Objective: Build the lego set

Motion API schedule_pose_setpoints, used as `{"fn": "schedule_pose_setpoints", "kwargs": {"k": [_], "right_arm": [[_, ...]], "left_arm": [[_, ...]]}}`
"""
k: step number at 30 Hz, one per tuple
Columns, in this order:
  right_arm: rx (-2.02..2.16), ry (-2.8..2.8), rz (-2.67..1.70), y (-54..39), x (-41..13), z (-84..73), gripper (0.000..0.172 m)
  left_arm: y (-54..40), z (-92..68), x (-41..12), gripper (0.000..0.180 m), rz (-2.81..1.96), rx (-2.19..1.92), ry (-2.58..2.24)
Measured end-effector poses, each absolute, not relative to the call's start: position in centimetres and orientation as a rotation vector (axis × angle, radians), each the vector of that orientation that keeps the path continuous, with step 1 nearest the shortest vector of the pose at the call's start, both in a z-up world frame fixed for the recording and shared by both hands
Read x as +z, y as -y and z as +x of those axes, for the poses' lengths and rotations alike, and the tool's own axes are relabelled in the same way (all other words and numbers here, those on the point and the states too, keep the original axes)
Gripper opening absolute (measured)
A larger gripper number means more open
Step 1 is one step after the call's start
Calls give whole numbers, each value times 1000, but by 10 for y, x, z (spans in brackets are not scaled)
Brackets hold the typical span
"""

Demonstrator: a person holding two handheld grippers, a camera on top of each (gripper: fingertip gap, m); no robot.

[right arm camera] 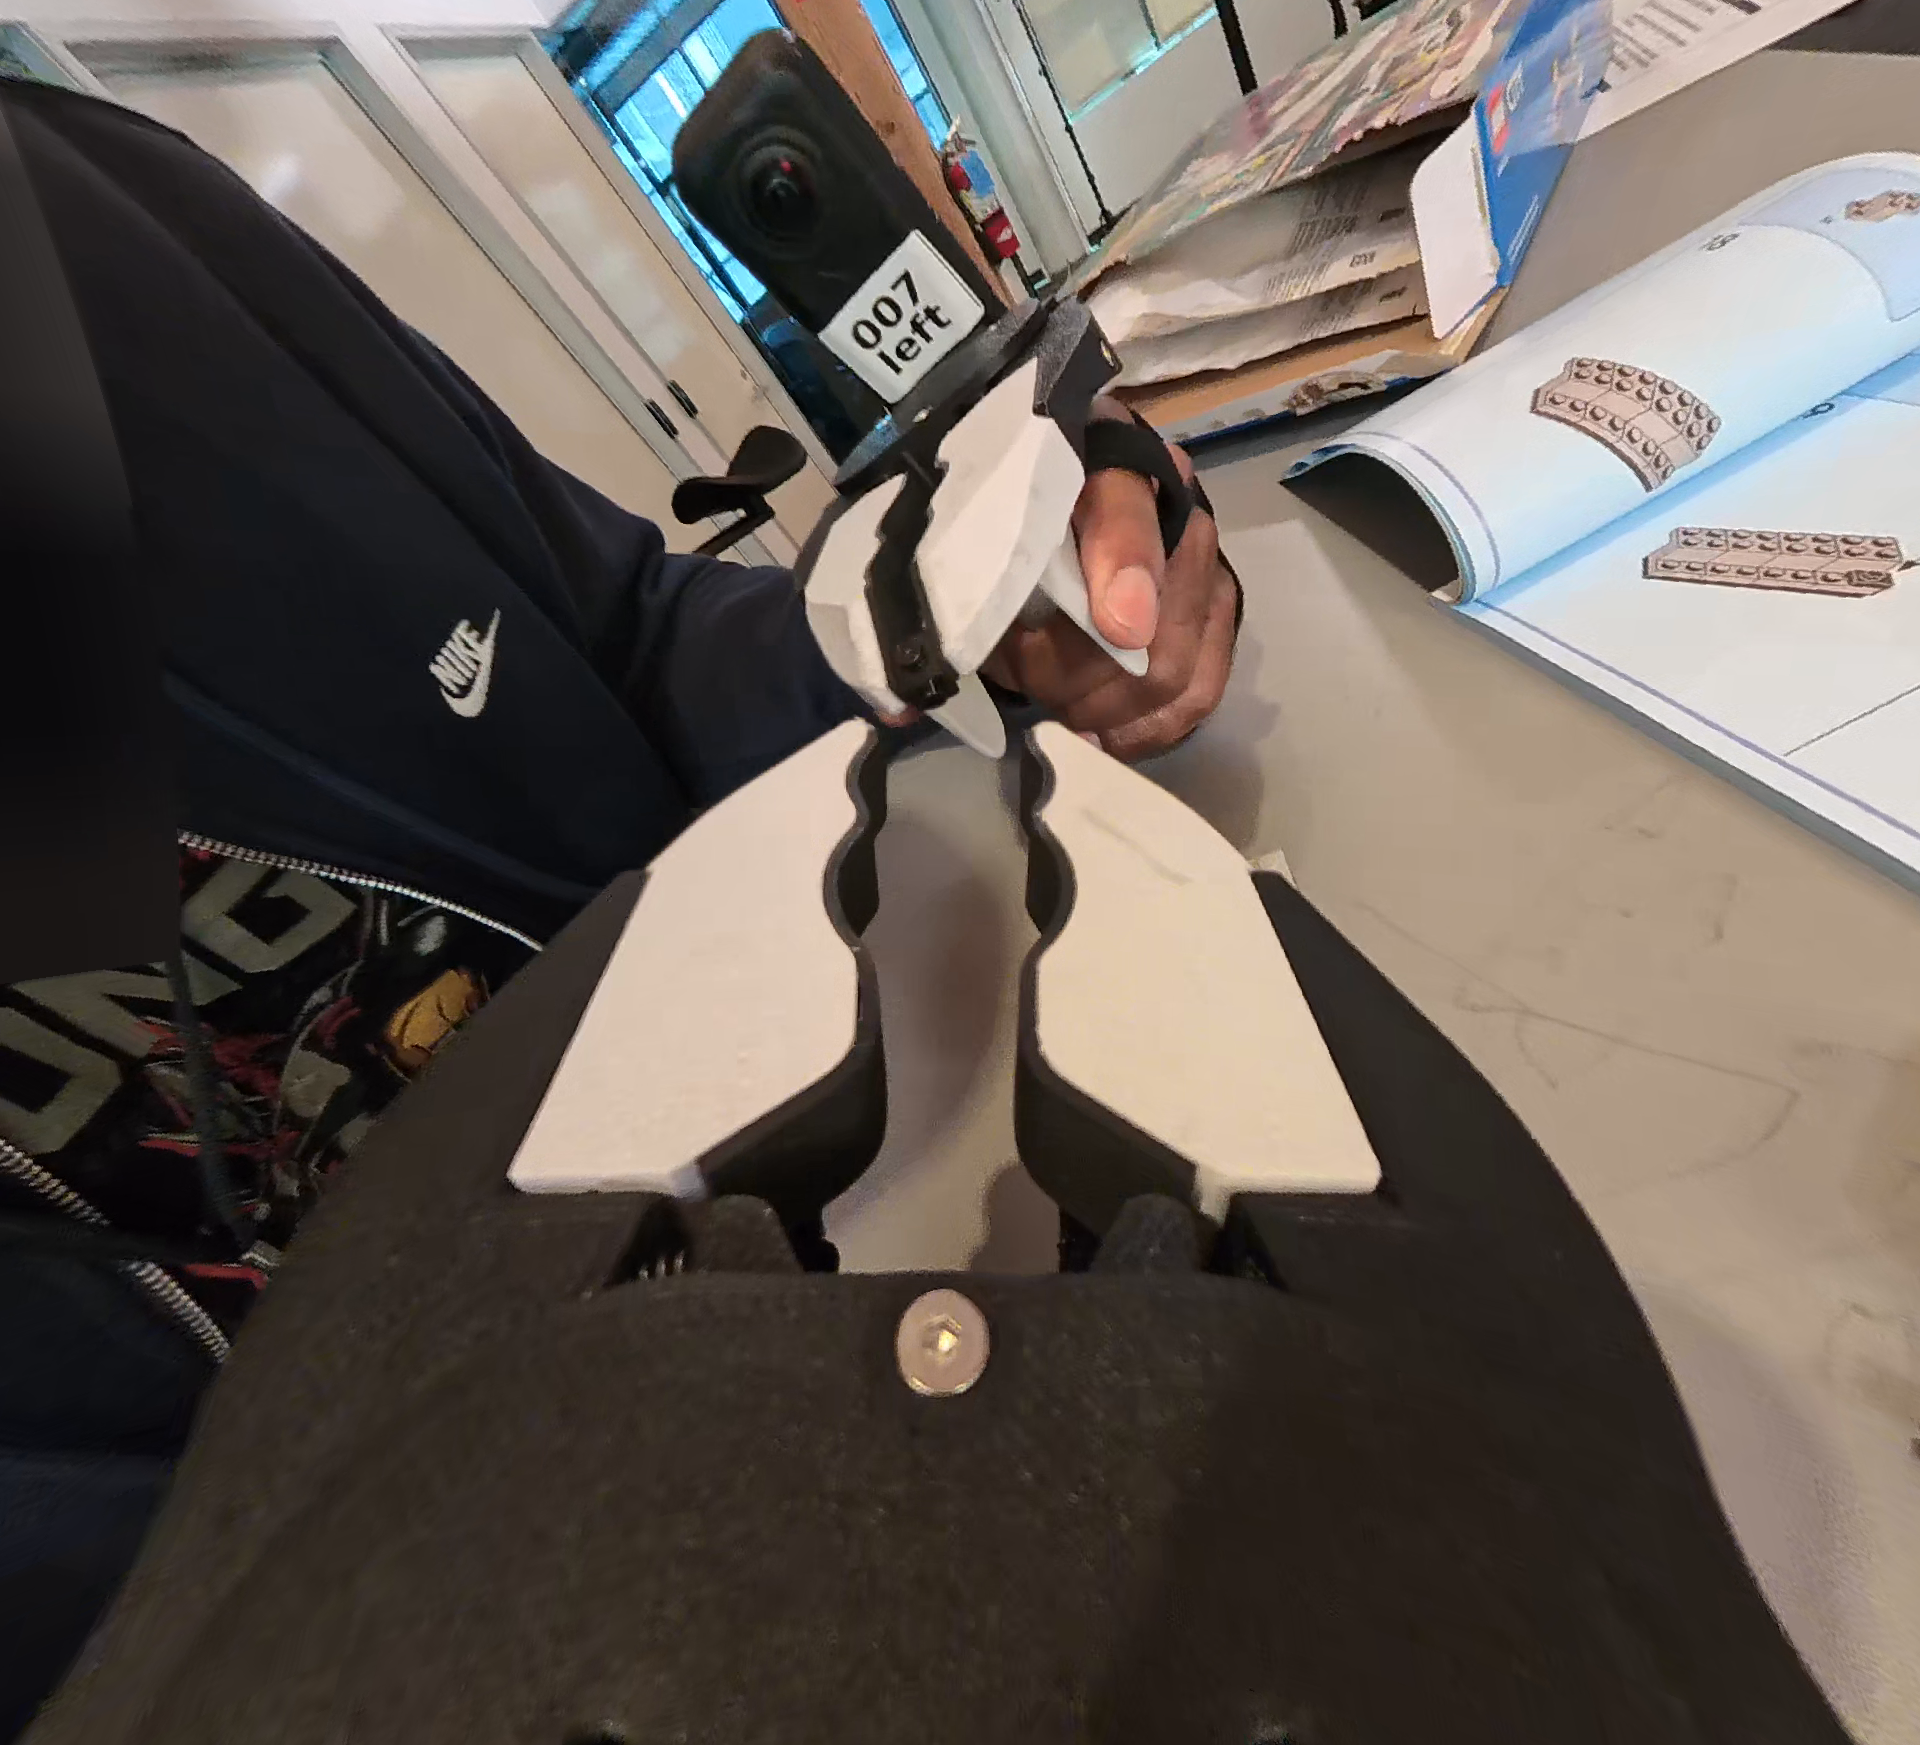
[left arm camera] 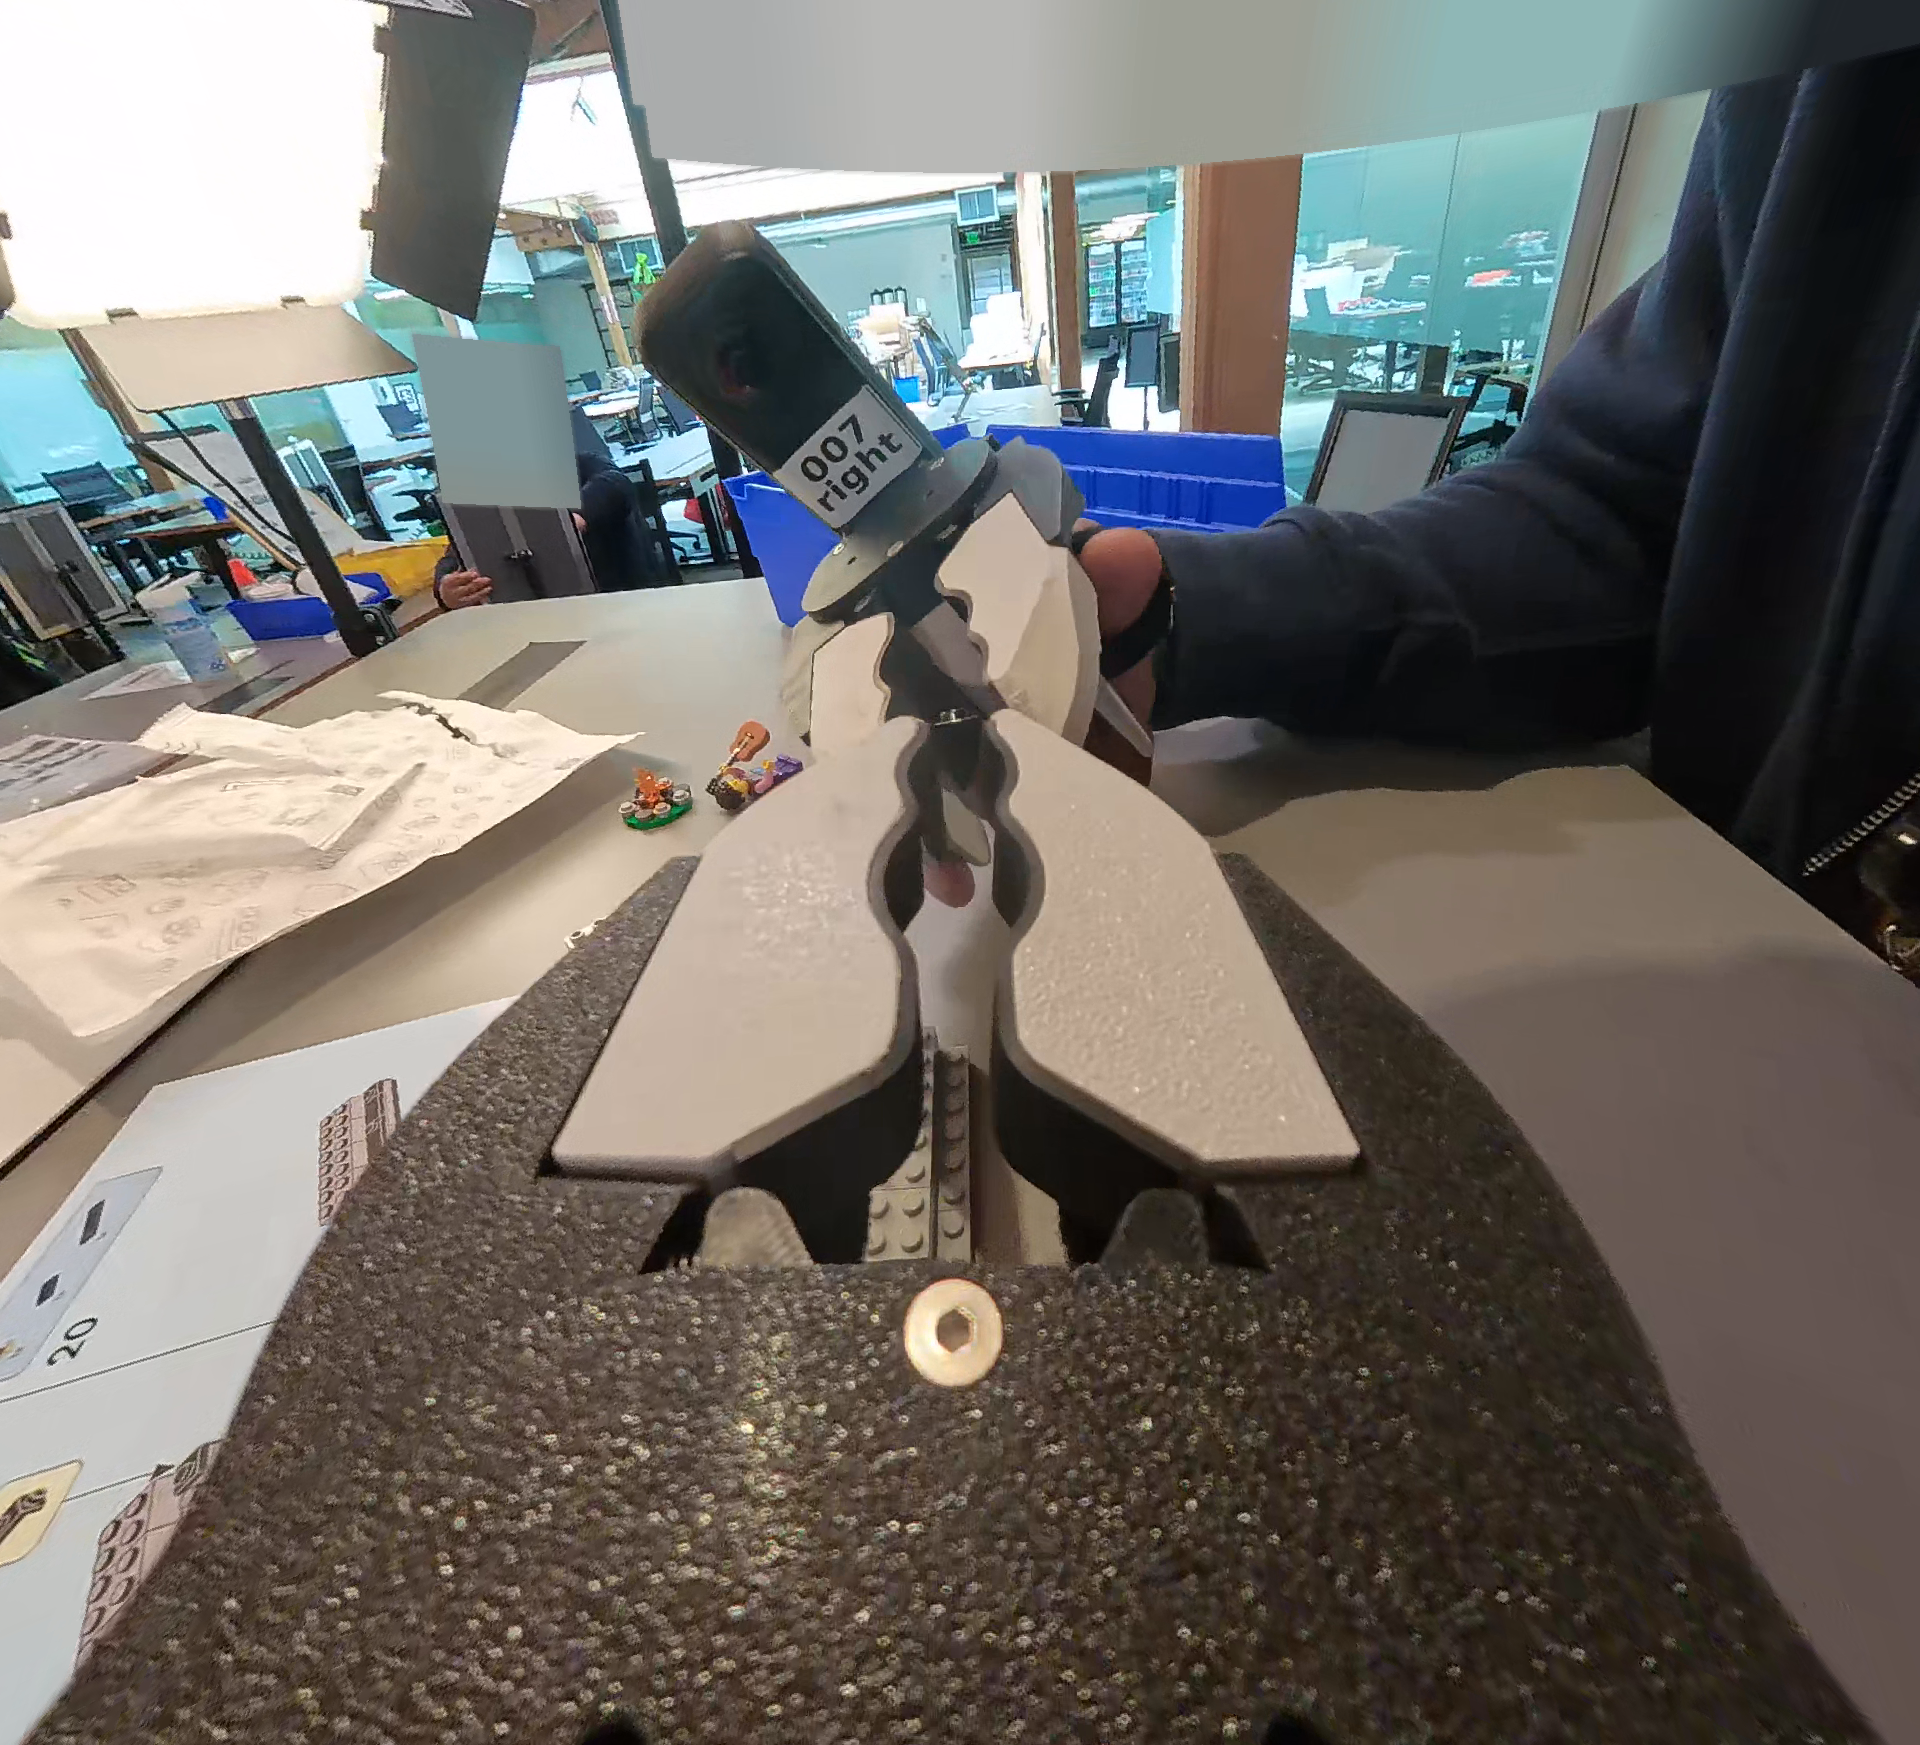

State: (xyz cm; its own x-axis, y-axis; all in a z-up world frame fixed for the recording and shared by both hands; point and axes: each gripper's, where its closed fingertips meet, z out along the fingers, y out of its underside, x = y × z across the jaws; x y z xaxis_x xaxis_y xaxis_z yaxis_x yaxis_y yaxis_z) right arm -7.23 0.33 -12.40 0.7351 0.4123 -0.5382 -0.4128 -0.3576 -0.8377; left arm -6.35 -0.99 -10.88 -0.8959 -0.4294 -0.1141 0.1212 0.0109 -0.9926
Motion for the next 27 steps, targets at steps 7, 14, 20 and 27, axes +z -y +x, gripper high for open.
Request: {"fn": "schedule_pose_setpoints", "kwargs": {"k": [7, 14, 20, 27], "right_arm": [[890, -3, -1699, -4, -117, -74, 26], [886, -41, -1724, -6, -123, -70, 21], [927, -104, -1726, -4, -125, -63, 22], [1025, -113, -1690, 0, -121, -66, 24]], "left_arm": [[11, -58, -115, 8, -346, -1888, -1930], [10, -55, -119, 8, -328, -1802, -1939], [9, -53, -120, 7, -294, -1720, -1914], [13, -58, -118, 8, -209, -1681, -1885]]}}
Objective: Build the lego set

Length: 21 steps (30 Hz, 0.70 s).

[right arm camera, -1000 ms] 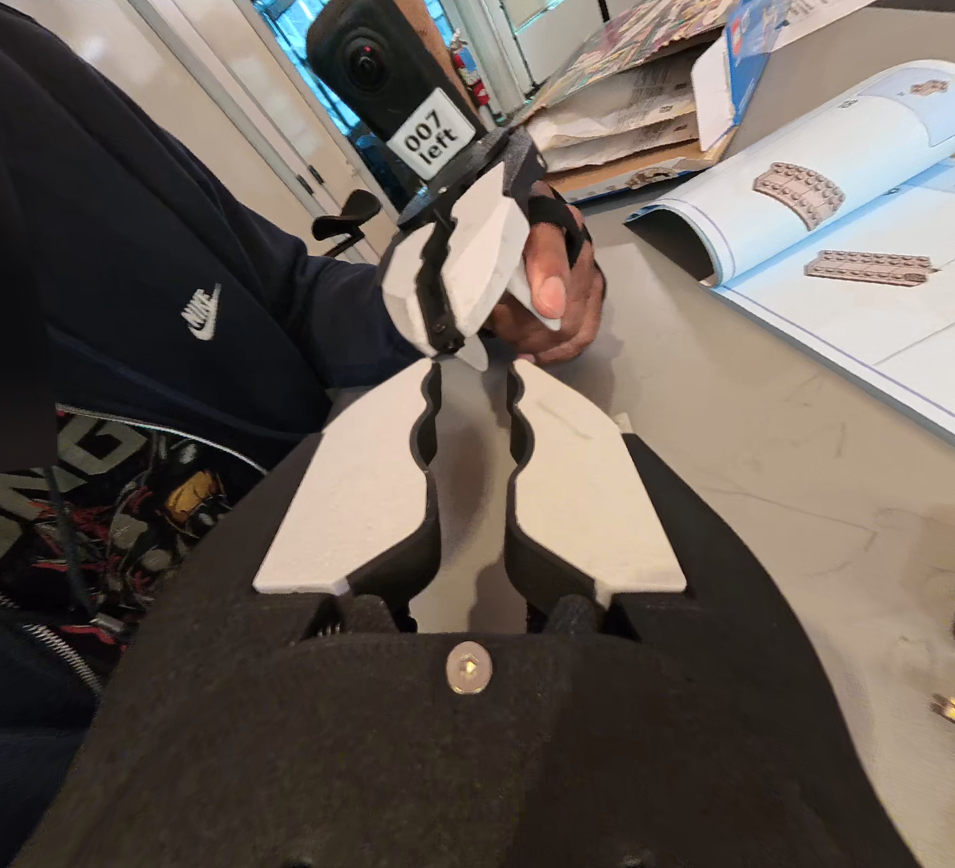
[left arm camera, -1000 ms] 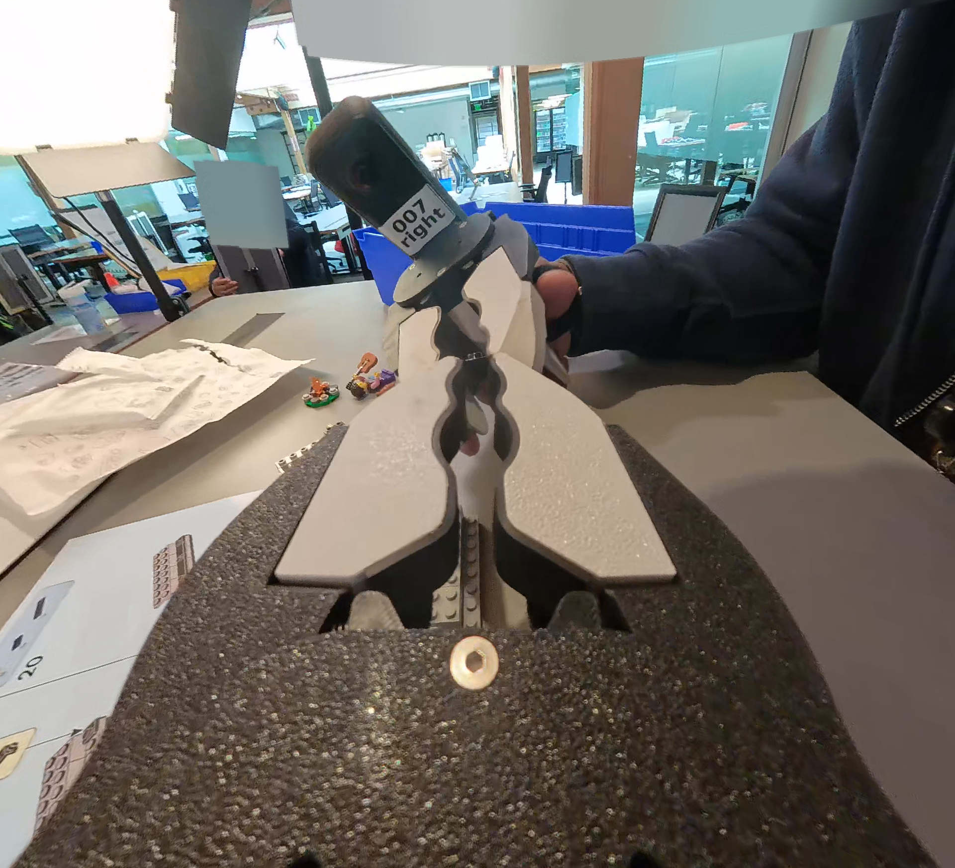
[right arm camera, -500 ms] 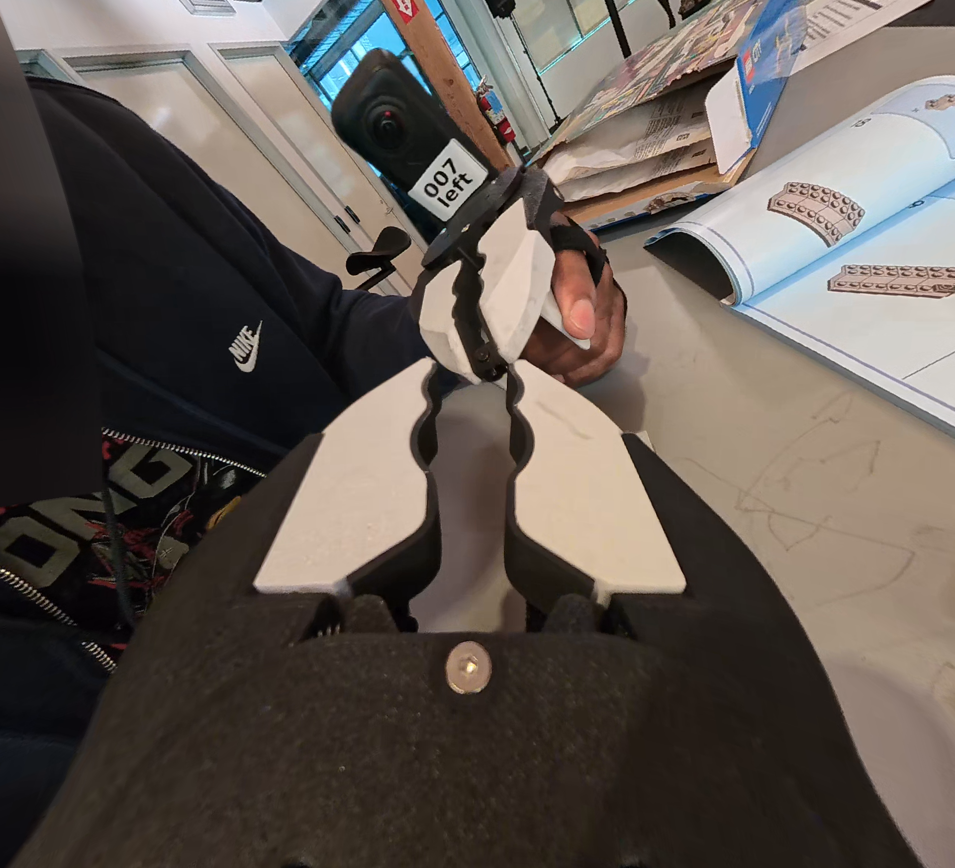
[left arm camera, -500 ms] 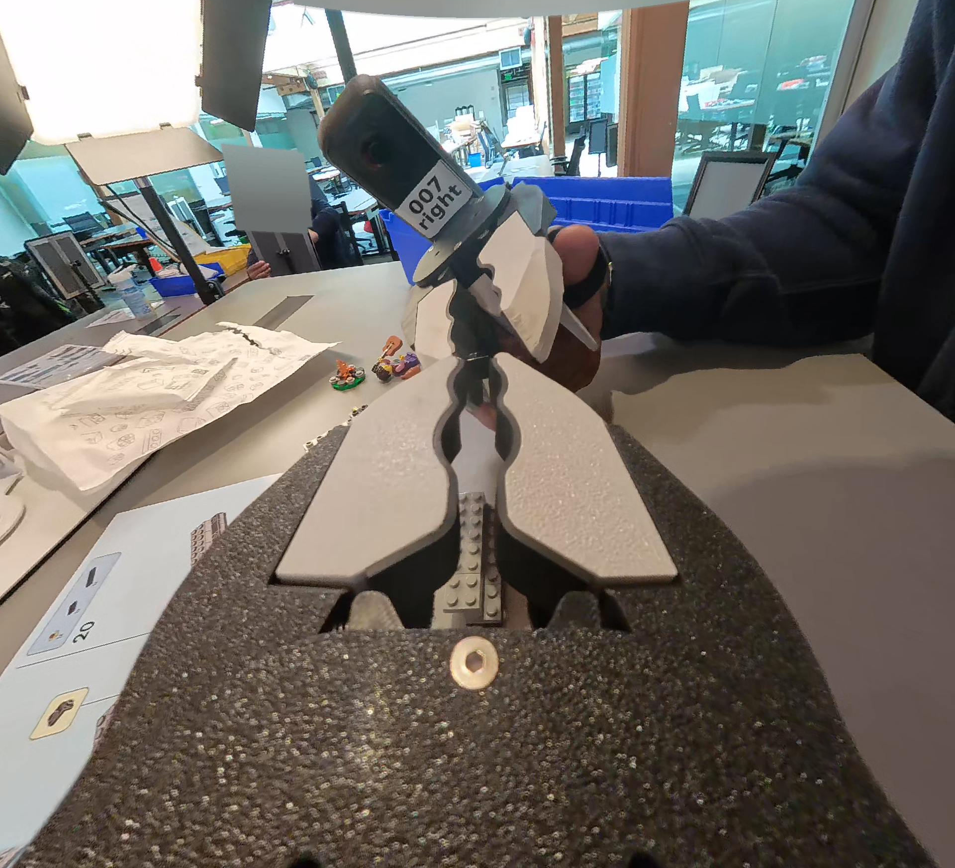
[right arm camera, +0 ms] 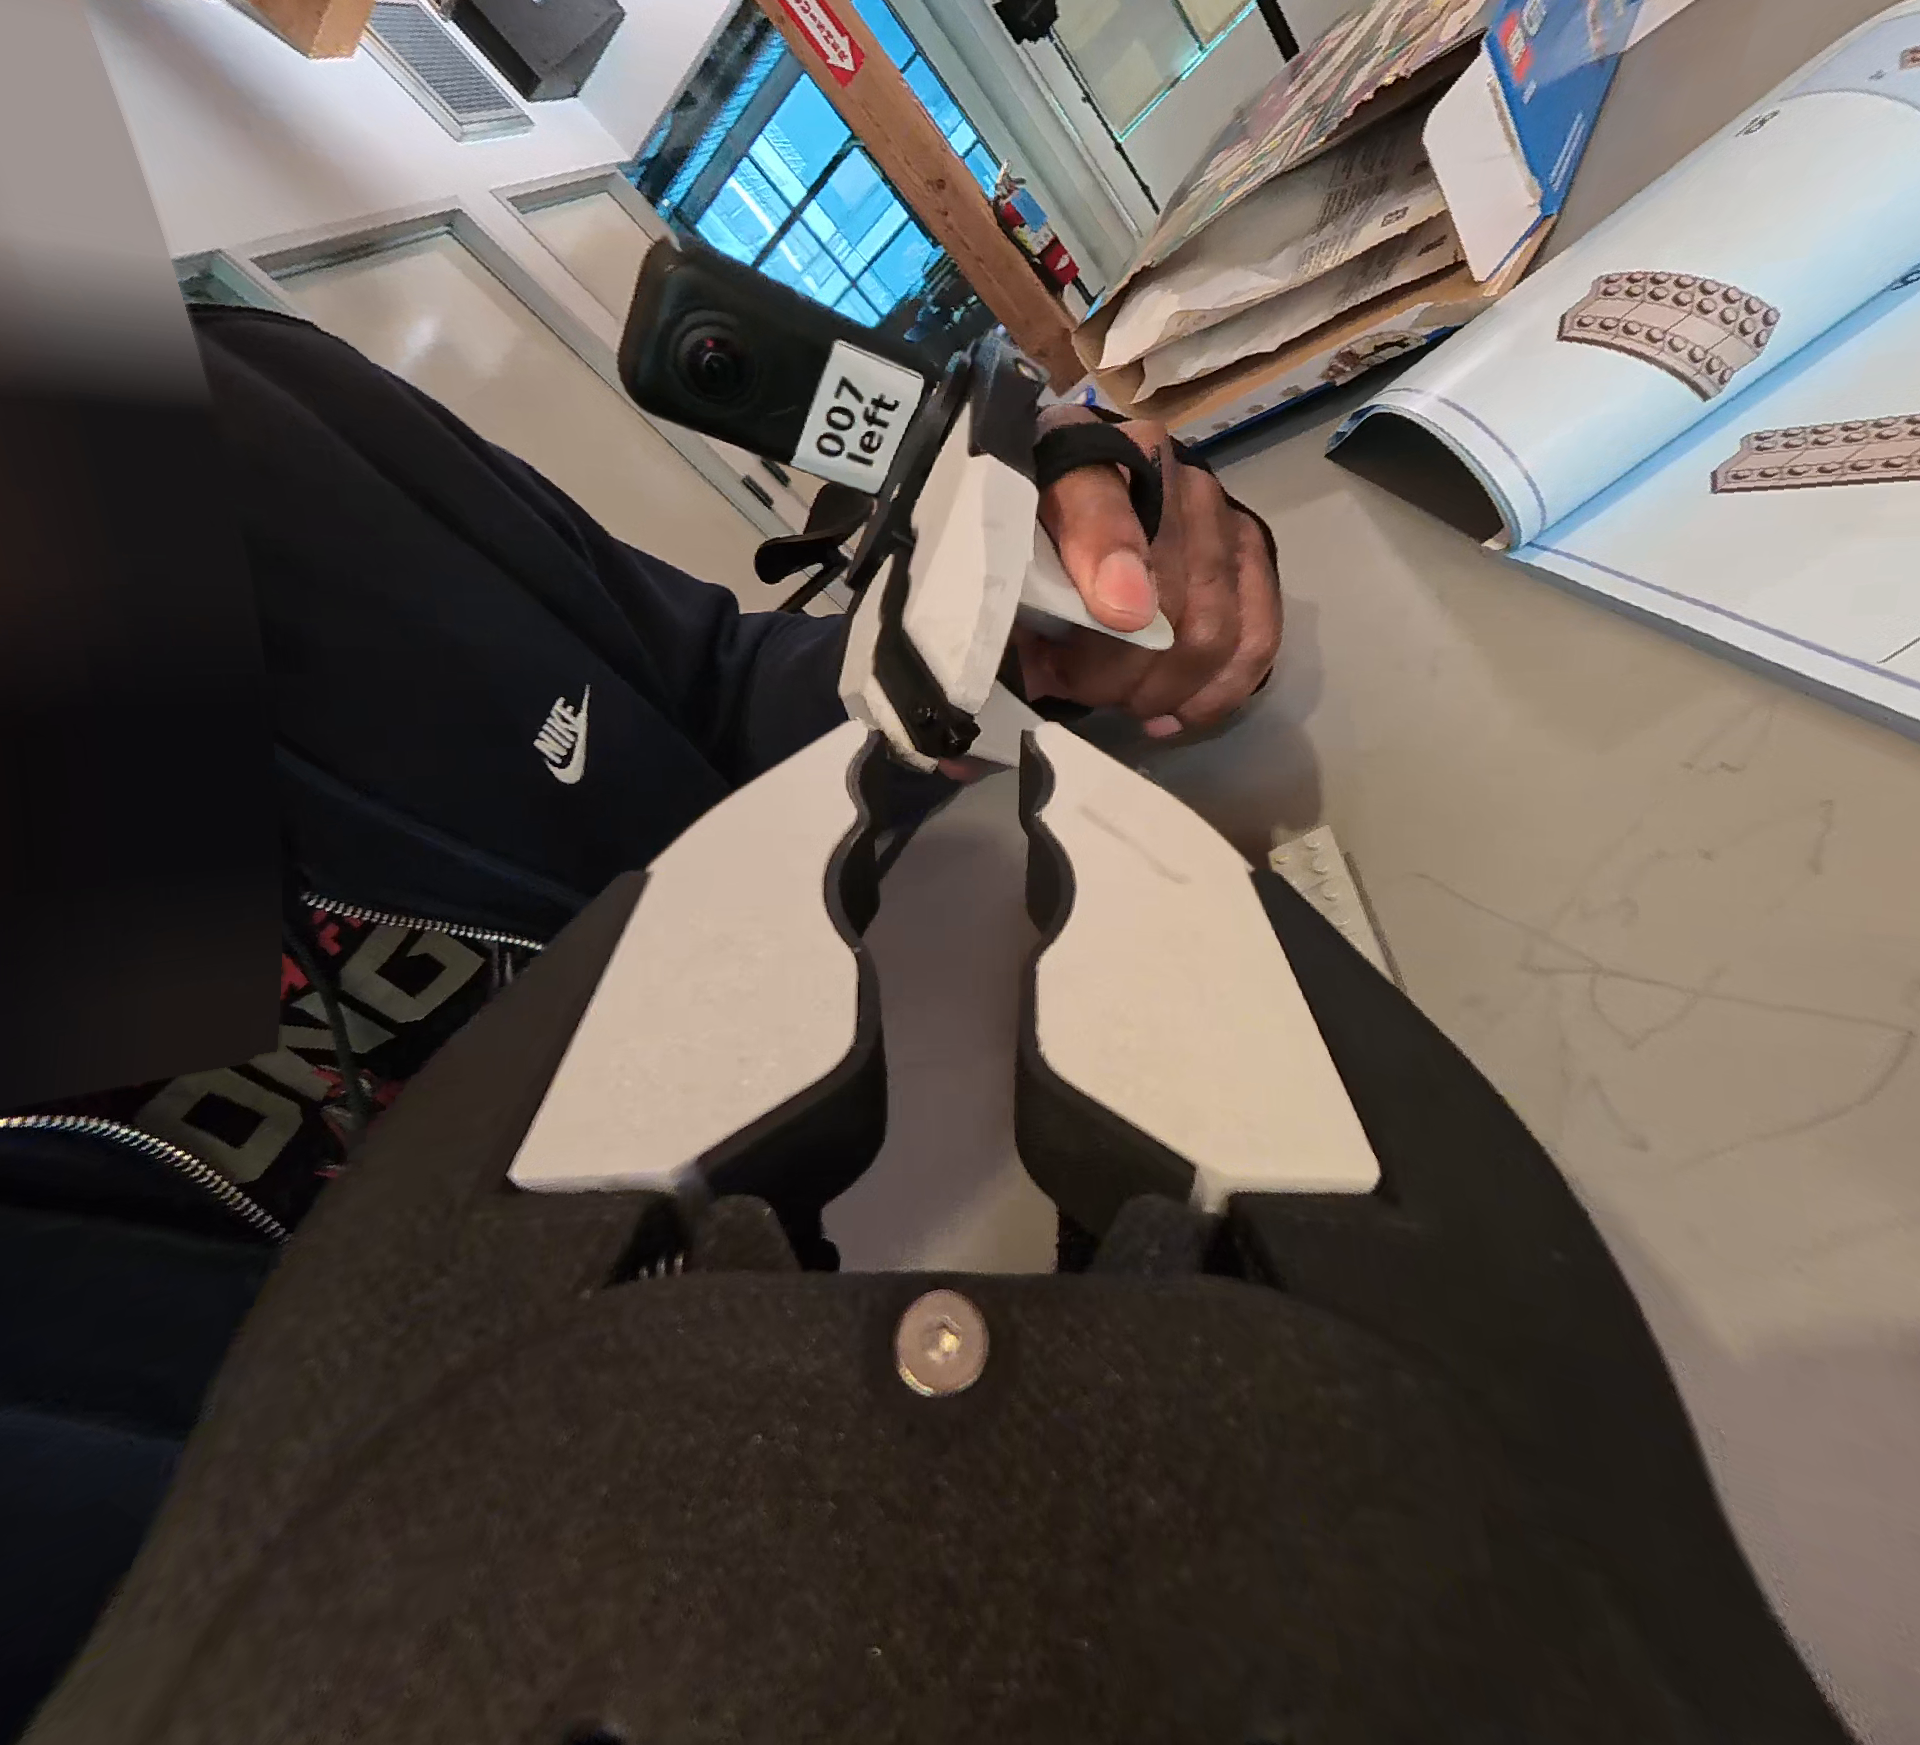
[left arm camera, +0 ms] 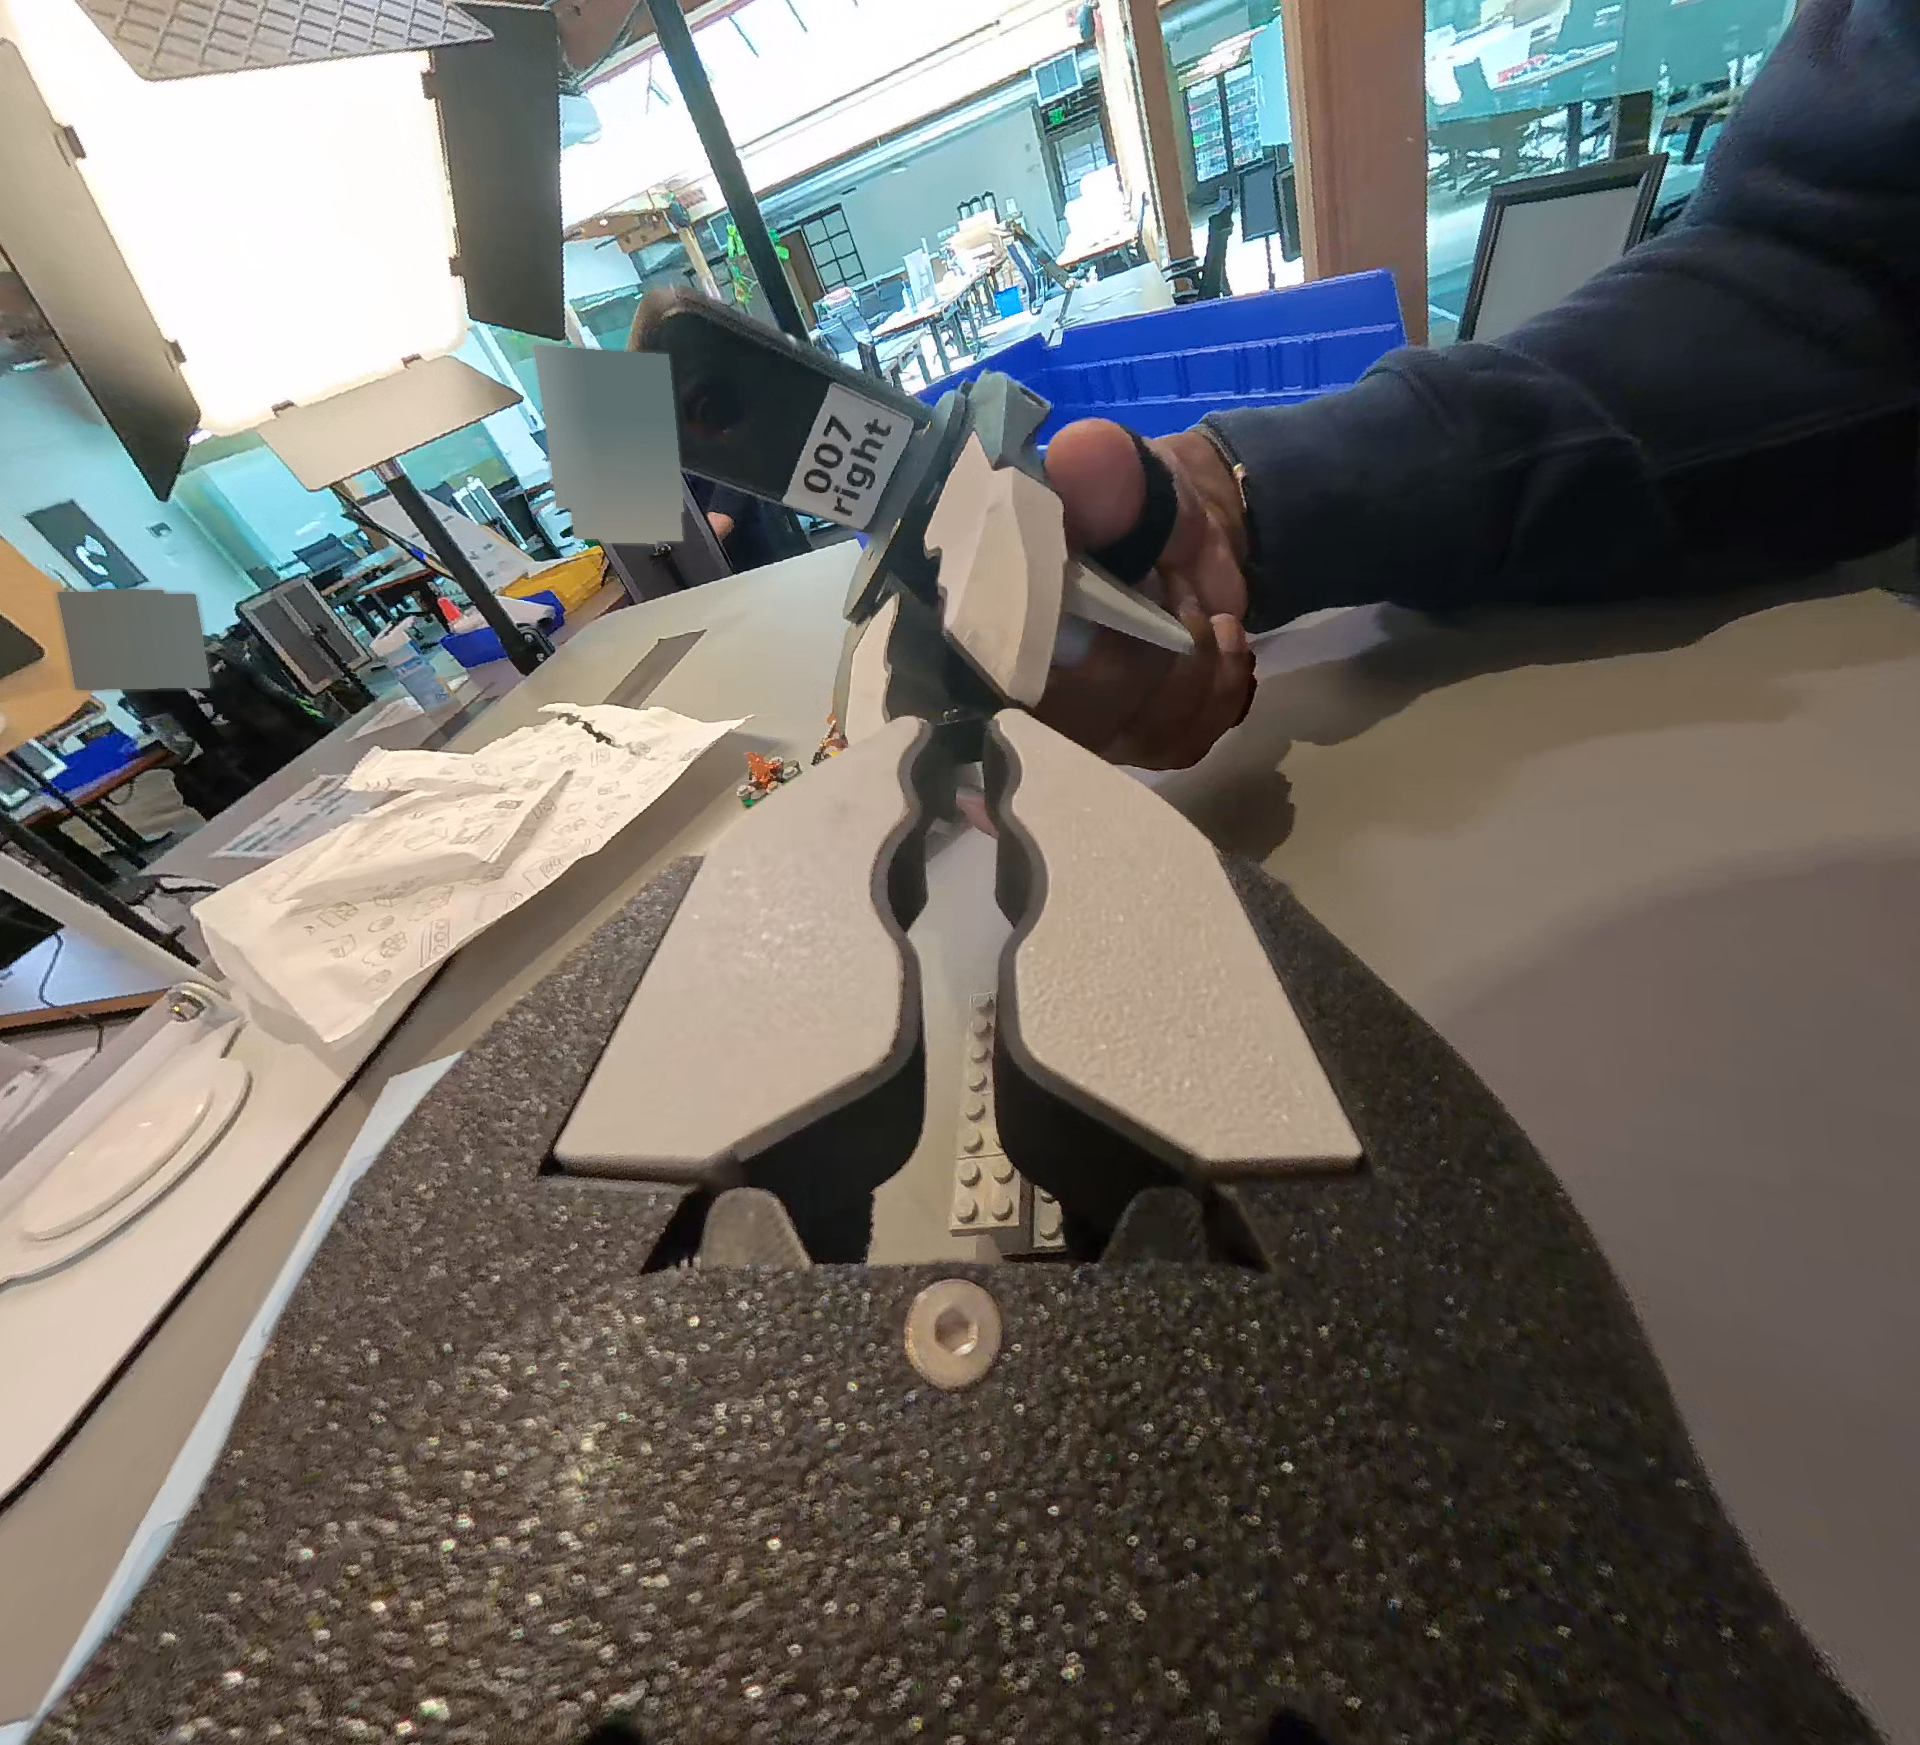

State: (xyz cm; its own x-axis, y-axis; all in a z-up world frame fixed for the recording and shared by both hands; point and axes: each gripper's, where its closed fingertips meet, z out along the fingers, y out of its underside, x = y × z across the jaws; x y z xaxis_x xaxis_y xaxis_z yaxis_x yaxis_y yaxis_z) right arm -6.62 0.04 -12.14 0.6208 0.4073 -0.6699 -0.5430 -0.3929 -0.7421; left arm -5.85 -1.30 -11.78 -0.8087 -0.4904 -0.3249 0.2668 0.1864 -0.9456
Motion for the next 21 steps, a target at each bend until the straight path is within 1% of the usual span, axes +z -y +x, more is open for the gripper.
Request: {"fn": "schedule_pose_setpoints", "kwargs": {"k": [7, 10, 15, 21], "right_arm": [[1130, -149, -1657, 1, -121, -67, 19], [1158, -166, -1667, 0, -123, -69, 13], [1122, -209, -1698, -3, -128, -63, 13], [1162, -219, -1675, -1, -127, -63, 14]], "left_arm": [[16, -61, -119, 8, -142, -1631, -1869], [18, -60, -124, 8, -124, -1588, -1884], [14, -55, -130, 8, -152, -1536, -1904], [14, -56, -127, 8, -155, -1567, -1892]]}}
